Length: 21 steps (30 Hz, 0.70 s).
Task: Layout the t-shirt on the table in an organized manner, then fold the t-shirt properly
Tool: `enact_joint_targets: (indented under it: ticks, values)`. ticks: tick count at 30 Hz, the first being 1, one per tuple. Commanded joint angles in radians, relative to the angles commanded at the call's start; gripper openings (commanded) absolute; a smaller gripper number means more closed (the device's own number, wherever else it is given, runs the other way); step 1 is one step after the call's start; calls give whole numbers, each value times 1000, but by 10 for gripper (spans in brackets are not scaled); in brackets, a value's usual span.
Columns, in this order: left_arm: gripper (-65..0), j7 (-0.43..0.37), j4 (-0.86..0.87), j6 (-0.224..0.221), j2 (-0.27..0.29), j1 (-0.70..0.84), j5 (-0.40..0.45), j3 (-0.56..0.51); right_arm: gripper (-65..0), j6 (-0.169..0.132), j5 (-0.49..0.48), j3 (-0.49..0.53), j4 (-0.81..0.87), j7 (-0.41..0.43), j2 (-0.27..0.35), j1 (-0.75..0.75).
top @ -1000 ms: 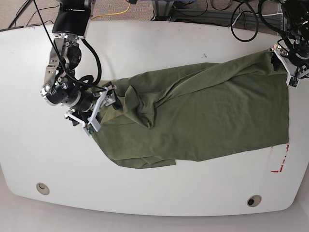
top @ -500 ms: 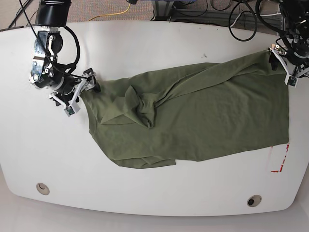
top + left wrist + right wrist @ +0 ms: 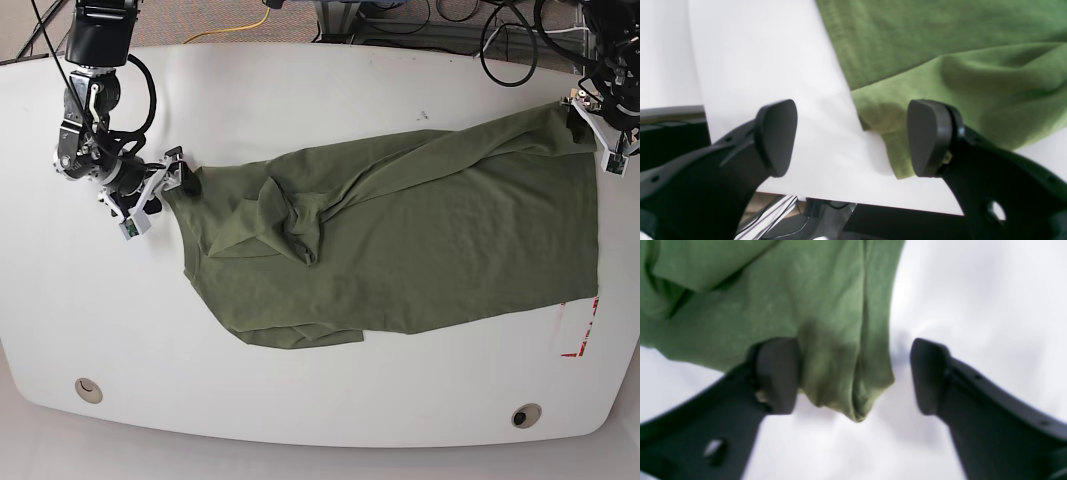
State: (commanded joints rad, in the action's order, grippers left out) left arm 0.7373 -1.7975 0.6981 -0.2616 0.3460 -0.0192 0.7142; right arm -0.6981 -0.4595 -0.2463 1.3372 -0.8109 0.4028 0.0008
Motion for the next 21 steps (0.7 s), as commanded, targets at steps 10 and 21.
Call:
enact_joint_targets:
  ticks: [10,21]
  values:
    - [-174,0,3,0,34,25,-51,69,-602,0,-5,2,0,0,-2,-5]
    - [-174,5,3,0,71,57,-81,91,-602,0,-5,2,5,-2,-2,-6]
